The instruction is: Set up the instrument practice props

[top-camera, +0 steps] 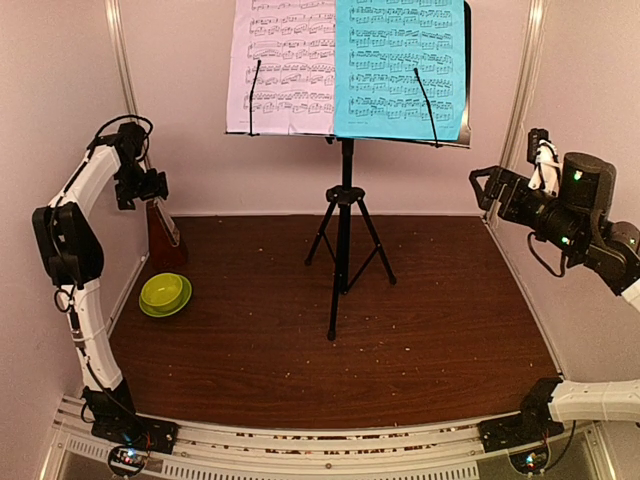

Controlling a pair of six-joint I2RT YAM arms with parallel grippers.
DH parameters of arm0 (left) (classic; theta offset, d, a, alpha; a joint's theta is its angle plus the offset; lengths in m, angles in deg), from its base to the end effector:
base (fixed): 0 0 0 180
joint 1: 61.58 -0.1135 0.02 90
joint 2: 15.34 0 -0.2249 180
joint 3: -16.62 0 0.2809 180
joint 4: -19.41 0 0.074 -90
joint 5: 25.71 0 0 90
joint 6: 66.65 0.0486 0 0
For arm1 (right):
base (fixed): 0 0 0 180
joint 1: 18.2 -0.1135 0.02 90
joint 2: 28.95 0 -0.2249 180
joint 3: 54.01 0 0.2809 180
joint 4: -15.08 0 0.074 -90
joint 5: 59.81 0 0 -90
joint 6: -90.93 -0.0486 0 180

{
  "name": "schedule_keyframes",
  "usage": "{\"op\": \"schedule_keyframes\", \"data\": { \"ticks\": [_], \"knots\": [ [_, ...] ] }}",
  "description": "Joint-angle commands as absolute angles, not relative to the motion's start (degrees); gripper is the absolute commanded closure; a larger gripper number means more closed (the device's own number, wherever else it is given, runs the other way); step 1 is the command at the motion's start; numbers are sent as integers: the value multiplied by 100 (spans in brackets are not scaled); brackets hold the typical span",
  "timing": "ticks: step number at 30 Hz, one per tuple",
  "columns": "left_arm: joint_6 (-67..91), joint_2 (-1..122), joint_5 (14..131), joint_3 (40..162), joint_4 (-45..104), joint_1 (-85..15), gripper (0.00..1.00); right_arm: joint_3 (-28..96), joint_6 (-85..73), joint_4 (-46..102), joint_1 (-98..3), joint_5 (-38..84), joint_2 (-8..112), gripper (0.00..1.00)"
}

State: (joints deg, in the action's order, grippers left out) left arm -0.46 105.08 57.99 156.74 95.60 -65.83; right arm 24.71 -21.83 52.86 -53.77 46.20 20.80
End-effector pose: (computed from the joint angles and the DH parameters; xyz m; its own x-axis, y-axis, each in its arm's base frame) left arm 0.4642 0.0398 0.3002 -0.7066 -0.4549 -0.5420 -0.4583 0.8778 -0.1392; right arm 0.2028 0.1285 0.4027 -0.2454 0.2817 -0.9276 -0.2630 0.9016 0.3434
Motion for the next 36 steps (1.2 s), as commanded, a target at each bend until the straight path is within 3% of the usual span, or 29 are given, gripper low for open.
{"op": "schedule_keyframes", "data": {
  "ticks": [1,12,19,36],
  "knots": [
    [375,10744,6065,15816,9130,-6661,9,2637,-2186,5132,-5335,4542,2154,0],
    [563,11107,6067,15560,8905,-6652,21,2749,-2131,5099,-5318,4473,2410,0],
    [752,11144,6117,15384,8789,-6637,41,2773,-2115,5062,-5283,4375,2498,0],
    [1294,10766,6713,15525,8479,-5991,69,2742,-2053,5045,-5243,4262,2436,0]
  ]
}}
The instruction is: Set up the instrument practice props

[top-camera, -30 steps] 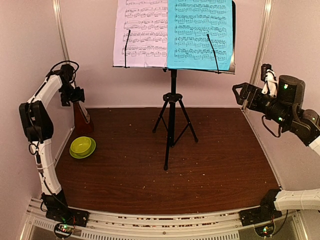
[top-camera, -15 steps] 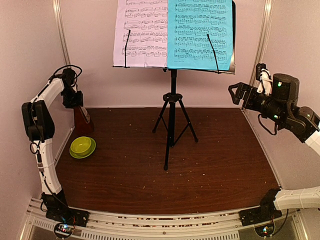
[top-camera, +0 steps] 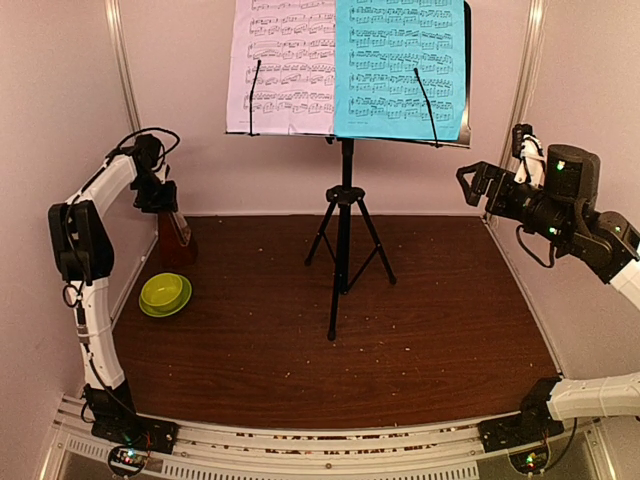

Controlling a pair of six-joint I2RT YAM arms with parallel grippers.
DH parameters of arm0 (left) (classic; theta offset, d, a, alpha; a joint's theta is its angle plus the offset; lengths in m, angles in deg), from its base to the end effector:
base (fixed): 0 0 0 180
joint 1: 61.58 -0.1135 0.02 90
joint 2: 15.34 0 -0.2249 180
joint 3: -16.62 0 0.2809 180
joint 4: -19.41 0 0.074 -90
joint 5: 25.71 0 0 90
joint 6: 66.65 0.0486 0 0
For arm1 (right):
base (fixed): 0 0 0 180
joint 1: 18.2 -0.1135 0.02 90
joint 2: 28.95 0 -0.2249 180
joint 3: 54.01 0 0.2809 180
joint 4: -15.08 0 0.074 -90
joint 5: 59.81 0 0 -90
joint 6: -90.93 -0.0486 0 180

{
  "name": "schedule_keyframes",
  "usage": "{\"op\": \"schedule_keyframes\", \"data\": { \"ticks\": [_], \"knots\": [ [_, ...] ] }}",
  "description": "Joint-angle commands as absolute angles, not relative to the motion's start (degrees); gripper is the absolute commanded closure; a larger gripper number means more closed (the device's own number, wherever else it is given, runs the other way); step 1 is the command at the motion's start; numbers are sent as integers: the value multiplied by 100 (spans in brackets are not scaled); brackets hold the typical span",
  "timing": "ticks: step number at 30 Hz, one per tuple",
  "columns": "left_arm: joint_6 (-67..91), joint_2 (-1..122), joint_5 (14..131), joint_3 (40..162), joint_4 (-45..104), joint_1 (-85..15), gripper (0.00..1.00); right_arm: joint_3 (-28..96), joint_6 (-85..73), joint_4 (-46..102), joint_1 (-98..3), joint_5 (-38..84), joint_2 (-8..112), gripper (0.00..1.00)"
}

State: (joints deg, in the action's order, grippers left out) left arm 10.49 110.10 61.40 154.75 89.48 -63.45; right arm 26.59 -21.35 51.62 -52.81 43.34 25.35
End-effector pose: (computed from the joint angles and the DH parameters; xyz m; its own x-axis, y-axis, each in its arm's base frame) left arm 0.4902 0.0185 0.2552 -0.8074 -0.2488 -0.5350 -0.2456 0.9662 -0.0786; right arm 0.2203 0.1386 0.3990 -0.2752 0.2586 -0.9259 -0.2858 0.8976 0.3357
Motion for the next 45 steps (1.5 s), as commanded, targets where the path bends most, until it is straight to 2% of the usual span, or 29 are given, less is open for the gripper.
{"op": "schedule_keyframes", "data": {
  "ticks": [1,9,19,31,36,45],
  "knots": [
    [1349,10728,6738,15519,8468,-5873,70,2728,-2048,5037,-5239,4255,2425,0],
    [1573,10190,6872,14857,8424,-5138,72,2543,-1981,5027,-5239,4202,2231,0],
    [1418,8509,6956,12498,7833,-4315,73,2087,-2014,4987,-5243,4017,1811,0],
    [1164,7002,6784,10854,7611,-2519,73,1362,-2111,4991,-5241,3702,1139,1],
    [877,6798,6697,10579,7269,-1584,74,1094,-2197,5095,-5254,3601,851,1],
    [892,7347,6822,10860,6809,-302,74,728,-2471,5467,-5256,3620,314,1]
  ]
}}
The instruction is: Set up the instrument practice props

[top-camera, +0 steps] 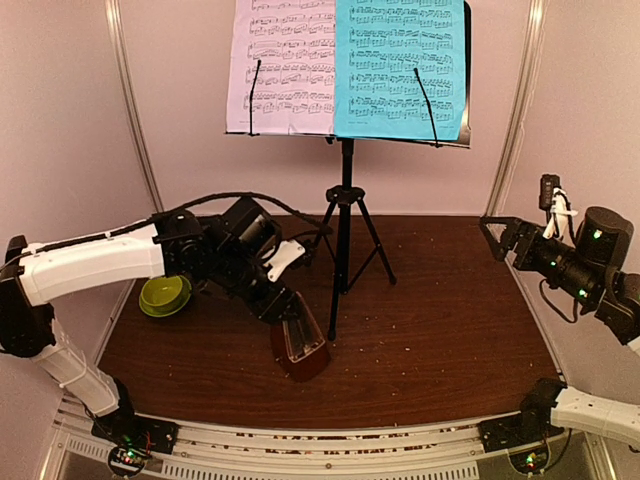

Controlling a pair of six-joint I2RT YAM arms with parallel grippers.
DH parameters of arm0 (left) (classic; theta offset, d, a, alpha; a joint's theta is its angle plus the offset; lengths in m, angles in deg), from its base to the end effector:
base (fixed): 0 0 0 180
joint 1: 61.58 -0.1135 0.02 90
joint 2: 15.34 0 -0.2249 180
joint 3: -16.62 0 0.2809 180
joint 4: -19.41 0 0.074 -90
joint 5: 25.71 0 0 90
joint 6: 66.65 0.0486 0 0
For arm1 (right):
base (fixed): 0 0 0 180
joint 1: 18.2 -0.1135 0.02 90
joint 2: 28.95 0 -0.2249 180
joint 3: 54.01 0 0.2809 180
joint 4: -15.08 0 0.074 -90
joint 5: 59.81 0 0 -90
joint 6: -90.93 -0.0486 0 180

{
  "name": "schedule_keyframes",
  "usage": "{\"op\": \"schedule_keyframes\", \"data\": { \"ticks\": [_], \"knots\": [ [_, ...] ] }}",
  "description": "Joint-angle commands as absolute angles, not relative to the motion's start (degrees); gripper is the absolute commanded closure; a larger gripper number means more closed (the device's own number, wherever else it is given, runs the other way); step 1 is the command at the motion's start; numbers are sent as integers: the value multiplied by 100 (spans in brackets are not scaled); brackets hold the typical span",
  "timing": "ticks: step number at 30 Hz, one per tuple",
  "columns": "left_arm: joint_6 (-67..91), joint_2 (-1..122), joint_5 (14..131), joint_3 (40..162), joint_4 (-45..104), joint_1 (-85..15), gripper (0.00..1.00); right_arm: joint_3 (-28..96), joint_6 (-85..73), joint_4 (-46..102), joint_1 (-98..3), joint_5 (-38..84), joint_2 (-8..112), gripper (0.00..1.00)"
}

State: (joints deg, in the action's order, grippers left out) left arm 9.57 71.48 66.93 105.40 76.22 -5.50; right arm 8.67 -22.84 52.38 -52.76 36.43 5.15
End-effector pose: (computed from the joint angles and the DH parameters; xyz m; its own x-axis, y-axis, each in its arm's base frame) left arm 0.1984 -0.2990 0.2475 -0.6441 0.5314 -0.5502 0.7108 0.6816 -0.1737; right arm 0.1688 0.1099 0.3554 -0.3059 0.2758 -0.9112 -0.3848 0.8396 0.3833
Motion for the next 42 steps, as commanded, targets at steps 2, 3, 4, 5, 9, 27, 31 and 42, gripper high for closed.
{"op": "schedule_keyframes", "data": {
  "ticks": [2,3,4,5,9,27,31,42],
  "knots": [
    [885,7494,6927,10971,6705,-173,75,683,-2522,5554,-5256,3643,204,1],
    [885,7554,6947,11018,6629,-113,75,652,-2545,5592,-5256,3657,156,1],
    [907,7626,6929,11089,6614,-51,75,637,-2566,5626,-5256,3659,107,1],
    [918,7702,6878,11163,6612,3,75,617,-2588,5646,-5256,3654,80,1],
    [883,7945,6787,11356,6519,121,71,559,-2674,5683,-5265,3528,101,1],
    [448,6885,6361,10293,5805,138,2,332,-3046,5185,-6011,3307,759,0],
    [83,6156,5824,9659,5656,30,2,361,-3138,4930,-6705,3554,1082,0],
    [-1218,4456,5564,7547,5125,-1054,2,1207,-3028,4365,-8356,4212,3217,0]
  ]
}}
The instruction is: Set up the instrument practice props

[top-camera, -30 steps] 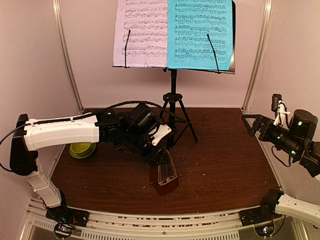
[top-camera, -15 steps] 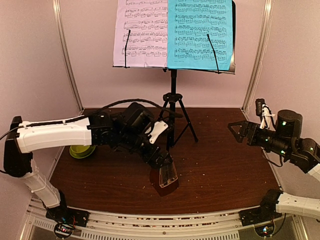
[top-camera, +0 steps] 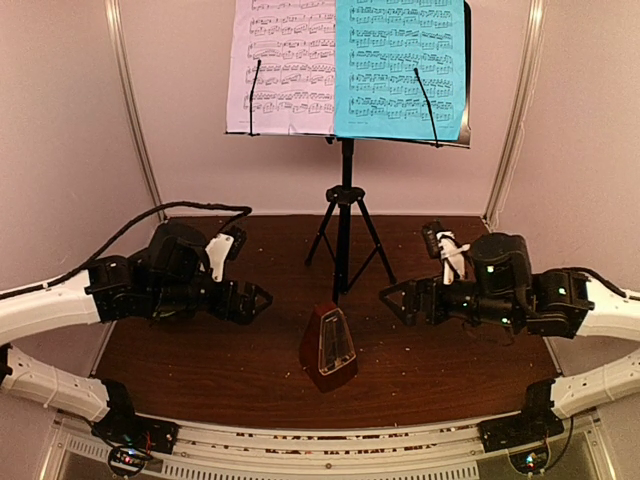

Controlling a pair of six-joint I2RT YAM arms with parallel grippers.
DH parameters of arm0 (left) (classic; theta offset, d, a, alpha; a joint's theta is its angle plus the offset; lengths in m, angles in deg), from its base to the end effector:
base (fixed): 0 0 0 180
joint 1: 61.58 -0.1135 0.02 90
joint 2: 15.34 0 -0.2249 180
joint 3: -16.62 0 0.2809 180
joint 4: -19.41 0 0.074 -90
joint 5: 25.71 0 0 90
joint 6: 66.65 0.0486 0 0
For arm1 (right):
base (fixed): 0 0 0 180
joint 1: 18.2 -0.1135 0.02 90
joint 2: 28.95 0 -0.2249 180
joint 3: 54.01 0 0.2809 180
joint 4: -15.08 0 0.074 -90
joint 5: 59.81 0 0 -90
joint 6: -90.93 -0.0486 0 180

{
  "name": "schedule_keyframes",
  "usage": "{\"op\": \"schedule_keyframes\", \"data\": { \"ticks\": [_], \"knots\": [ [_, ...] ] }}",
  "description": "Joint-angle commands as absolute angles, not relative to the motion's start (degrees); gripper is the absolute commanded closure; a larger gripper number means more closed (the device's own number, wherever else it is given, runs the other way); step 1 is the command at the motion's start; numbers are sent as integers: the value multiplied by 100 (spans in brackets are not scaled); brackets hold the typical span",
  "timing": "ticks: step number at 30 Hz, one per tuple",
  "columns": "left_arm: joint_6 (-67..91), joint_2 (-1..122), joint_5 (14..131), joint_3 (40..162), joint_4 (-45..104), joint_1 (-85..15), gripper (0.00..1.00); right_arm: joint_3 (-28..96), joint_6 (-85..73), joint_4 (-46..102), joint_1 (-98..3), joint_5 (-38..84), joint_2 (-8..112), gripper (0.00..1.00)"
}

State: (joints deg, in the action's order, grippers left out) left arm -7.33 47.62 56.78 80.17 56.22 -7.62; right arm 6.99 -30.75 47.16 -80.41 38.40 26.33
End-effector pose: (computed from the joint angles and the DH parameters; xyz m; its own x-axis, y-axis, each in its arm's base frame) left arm 0.1800 -0.2366 0.2445 -0.6764 0.0698 -0.7332 0.4587 0.8188 -0.3452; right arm 0.1371 0.2452 0.2721 -0.6047 -0.0325 -0.7958 -0.5856 0.6953 0.4166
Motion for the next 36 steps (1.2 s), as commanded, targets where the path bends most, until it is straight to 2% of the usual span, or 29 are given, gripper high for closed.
{"op": "schedule_keyframes", "data": {
  "ticks": [1,11,18,27,31,36],
  "knots": [
    [-1228,4396,5583,7489,5138,-1141,2,1395,-3009,4392,-8455,4246,3489,0],
    [-1317,4115,5334,7234,5364,-1253,2,2838,-3198,4777,-8898,4377,5303,0],
    [-1382,3888,5194,7065,5412,-1252,2,3170,-3278,4995,-8930,4225,5971,2],
    [-1218,3798,5140,7026,5520,-1253,2,3193,-3426,5131,-8930,4238,6358,9],
    [-1041,3815,5154,7035,5514,-1248,2,3113,-3503,5164,-8921,4267,6377,15],
    [-839,3879,5235,7061,5485,-1253,3,2884,-3627,4886,-8828,3993,6326,33]
  ]
}}
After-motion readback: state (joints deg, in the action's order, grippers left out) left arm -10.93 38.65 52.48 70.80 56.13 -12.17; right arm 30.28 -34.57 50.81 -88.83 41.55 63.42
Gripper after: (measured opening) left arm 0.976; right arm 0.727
